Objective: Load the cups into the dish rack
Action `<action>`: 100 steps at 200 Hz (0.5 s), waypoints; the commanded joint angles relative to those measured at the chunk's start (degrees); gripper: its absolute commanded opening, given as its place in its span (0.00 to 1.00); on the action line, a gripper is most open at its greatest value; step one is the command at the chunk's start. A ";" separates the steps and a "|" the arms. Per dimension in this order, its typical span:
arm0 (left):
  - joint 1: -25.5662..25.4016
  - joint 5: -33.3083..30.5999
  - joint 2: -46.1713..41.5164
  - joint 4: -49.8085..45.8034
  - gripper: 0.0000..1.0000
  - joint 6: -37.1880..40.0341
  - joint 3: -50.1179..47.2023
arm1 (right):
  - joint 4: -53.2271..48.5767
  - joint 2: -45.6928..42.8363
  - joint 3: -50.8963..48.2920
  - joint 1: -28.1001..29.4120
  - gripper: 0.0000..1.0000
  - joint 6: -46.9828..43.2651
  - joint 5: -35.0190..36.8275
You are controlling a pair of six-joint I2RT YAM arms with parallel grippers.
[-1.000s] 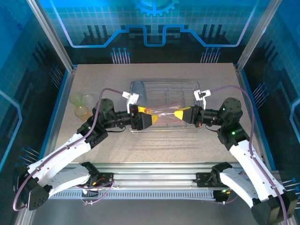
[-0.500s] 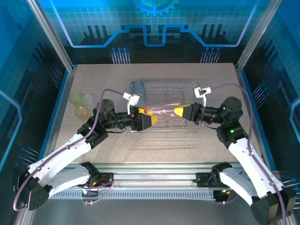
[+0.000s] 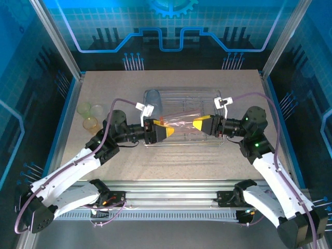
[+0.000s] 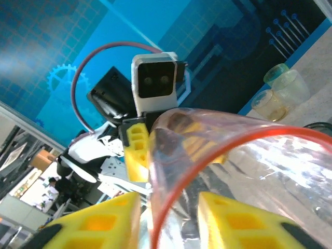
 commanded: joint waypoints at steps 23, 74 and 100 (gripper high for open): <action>-0.27 -13.49 -1.77 -9.07 0.26 3.92 2.83 | -30.16 -0.39 6.58 -0.42 0.54 -18.89 13.75; -0.40 -24.92 -1.12 -23.69 0.21 6.56 7.06 | -63.05 8.46 17.06 -2.03 0.56 -31.35 54.58; -0.49 -26.64 -1.21 -26.64 0.21 7.09 8.15 | -64.85 13.45 17.16 -3.16 0.56 -34.08 66.00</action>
